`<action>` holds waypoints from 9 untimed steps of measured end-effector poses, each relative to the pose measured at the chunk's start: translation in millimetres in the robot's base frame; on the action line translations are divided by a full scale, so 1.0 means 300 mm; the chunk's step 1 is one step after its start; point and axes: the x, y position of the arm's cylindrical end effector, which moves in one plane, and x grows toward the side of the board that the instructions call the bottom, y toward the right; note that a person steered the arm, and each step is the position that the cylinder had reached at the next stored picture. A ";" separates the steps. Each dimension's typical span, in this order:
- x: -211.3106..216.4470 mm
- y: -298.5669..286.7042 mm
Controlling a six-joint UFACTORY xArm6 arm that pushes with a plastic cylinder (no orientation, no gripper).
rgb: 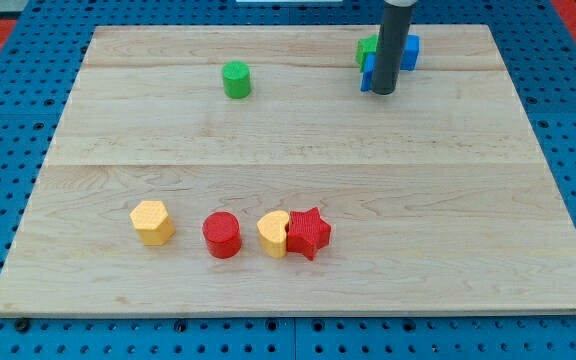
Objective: Slide the green circle into the green star
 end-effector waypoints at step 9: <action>-0.250 -0.724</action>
